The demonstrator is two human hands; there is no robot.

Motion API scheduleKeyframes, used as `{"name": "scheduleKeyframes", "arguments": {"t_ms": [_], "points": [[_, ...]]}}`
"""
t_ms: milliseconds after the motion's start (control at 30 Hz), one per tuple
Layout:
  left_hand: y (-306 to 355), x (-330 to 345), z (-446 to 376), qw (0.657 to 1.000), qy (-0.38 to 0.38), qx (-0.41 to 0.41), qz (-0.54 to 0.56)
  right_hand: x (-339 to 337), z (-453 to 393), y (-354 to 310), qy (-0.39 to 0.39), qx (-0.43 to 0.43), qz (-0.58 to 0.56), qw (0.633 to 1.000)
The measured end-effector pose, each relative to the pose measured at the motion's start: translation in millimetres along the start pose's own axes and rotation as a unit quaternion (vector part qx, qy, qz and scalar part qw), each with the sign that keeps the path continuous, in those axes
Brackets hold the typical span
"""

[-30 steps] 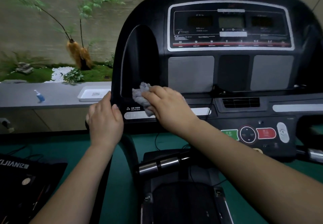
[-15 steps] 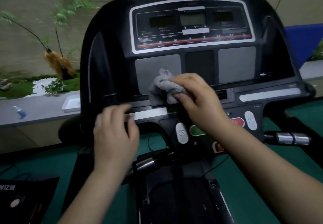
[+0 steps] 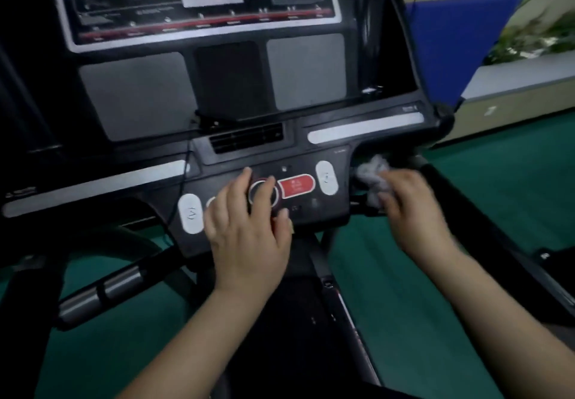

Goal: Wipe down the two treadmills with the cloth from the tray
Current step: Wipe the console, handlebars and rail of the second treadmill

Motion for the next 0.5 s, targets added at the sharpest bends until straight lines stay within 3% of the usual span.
{"name": "scheduleKeyframes", "arguments": {"t_ms": [167, 333, 500], "points": [[12, 15, -8, 0.994, 0.085, -0.066, -0.012, 34, 17, -23, -0.005, -0.049, 0.032, 0.998], [23, 22, -13, 0.988, 0.118, -0.085, -0.044, 25, 21, 12, -0.034, -0.144, 0.033, 0.988], [23, 24, -11, 0.985, 0.139, -0.083, -0.064, 10, 26, 76, -0.021, -0.004, -0.003, 1.000]]}}
Point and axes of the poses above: each hand's wrist, its own z-axis away from the middle knuckle, its own x-axis out of the palm, y = z × x, the point moved 3 cm from there along -z, towards the middle knuckle, and after that the axes turned 9 degrees about z, right-handed, at the moved point
